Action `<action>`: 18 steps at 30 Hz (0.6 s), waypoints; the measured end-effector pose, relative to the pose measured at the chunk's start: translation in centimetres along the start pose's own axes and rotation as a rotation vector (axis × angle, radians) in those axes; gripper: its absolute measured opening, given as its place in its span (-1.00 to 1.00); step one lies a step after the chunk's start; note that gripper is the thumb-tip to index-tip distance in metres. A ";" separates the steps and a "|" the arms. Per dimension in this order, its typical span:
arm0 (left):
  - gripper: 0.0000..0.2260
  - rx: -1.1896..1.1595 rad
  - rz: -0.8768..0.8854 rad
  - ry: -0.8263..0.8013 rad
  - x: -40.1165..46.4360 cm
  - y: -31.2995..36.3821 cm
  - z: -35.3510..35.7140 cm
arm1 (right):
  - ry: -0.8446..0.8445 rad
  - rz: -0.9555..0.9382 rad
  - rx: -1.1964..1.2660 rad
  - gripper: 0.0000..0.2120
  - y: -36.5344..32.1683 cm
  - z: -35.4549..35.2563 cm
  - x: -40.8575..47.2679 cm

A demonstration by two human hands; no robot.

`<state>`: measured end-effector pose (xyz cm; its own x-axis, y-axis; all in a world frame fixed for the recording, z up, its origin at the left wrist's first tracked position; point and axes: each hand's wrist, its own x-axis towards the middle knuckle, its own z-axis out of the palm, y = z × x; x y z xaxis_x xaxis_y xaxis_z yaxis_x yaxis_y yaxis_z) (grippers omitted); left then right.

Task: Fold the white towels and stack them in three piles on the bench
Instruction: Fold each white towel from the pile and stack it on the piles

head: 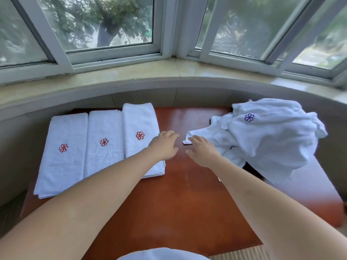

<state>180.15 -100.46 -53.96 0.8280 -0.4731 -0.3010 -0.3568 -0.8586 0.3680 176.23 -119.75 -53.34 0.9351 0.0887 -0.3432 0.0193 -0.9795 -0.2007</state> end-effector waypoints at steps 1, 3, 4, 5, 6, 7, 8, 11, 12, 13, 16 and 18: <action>-0.46 0.003 0.013 0.016 0.4 1.2 -0.3 | 0.012 0.013 0.013 -0.44 0.9 -0.8 -0.4; -0.49 -0.010 0.032 0.045 1.4 3.7 -0.6 | 0.035 0.033 0.024 -0.45 3.0 -2.2 -1.2; -0.51 -0.019 0.039 0.054 1.9 5.1 -0.6 | 0.048 0.041 0.030 -0.46 4.2 -2.8 -1.7; -0.51 -0.024 0.045 0.056 2.4 6.5 -0.5 | 0.059 0.049 0.041 -0.47 5.4 -3.3 -2.2; -0.51 -0.023 0.053 0.054 2.9 8.1 -0.4 | 0.070 0.055 0.054 -0.48 6.8 -3.9 -2.7; -0.51 -0.016 0.059 0.050 3.6 9.6 -0.2 | 0.080 0.060 0.066 -0.48 8.3 -4.3 -3.2; -0.50 -0.006 0.061 0.046 4.2 11.4 0.1 | 0.091 0.062 0.075 -0.47 10.0 -4.8 -3.8; -0.49 -0.001 0.047 0.041 6.4 17.3 1.5 | 0.105 0.052 0.086 -0.47 16.0 -6.0 -5.6; -0.50 -0.013 0.038 0.043 7.1 19.4 2.1 | 0.099 0.046 0.087 -0.47 18.3 -6.3 -6.2; -0.50 -0.025 0.025 0.045 7.7 21.5 2.7 | 0.093 0.039 0.085 -0.46 20.6 -6.7 -6.6; -0.49 -0.039 -0.002 0.041 9.6 27.3 4.4 | 0.067 0.030 0.067 -0.43 27.8 -7.7 -7.8; -0.48 -0.054 -0.022 0.041 10.6 30.7 5.2 | 0.051 0.034 0.066 -0.42 32.1 -8.4 -8.5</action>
<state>175.66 -132.89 -50.44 0.8526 -0.4449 -0.2741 -0.3153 -0.8563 0.4090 171.87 -153.43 -49.20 0.9516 0.0448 -0.3041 -0.0347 -0.9674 -0.2508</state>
